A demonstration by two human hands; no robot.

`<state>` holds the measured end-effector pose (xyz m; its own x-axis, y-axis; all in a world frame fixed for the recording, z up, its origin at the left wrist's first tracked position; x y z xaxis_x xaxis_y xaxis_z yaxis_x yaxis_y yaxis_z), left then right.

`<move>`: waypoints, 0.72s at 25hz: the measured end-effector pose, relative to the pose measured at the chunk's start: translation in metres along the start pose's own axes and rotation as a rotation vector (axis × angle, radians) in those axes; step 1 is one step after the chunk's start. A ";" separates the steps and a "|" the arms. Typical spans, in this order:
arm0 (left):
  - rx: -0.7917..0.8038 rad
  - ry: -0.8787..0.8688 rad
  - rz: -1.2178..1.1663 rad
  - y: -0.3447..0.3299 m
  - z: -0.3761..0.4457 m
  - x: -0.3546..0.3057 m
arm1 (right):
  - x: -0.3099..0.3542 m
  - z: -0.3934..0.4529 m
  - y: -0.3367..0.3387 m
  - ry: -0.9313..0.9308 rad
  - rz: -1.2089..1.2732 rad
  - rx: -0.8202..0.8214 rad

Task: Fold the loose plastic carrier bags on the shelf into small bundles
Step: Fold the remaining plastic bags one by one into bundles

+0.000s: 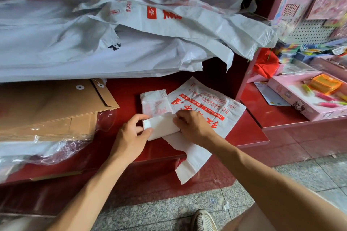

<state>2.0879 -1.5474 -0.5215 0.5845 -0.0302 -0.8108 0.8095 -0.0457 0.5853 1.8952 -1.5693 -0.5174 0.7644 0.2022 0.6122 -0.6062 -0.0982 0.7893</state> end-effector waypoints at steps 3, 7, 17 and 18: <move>-0.046 -0.011 -0.009 0.000 0.001 0.002 | -0.003 0.008 -0.004 -0.065 -0.004 -0.043; -0.099 -0.130 0.191 -0.002 0.004 0.008 | -0.002 0.003 -0.006 -0.085 -0.048 -0.132; 0.168 -0.164 0.457 0.002 0.007 0.005 | -0.004 0.005 -0.004 0.169 -0.333 0.188; 0.169 -0.156 0.422 0.004 0.007 0.005 | -0.004 0.005 -0.003 0.164 -0.305 0.191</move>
<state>2.0931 -1.5543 -0.5232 0.8347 -0.2300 -0.5004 0.4753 -0.1581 0.8655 1.8949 -1.5751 -0.5220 0.8486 0.4014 0.3448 -0.2933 -0.1856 0.9378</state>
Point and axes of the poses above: each hand's wrist, its own z-axis towards the middle knuckle, its own y-axis out of the back of the hand, x = y × z, the point moved 2 cm from there along z, towards the middle knuckle, and after that the axes turned 5 degrees about x, right-handed, at the moved point
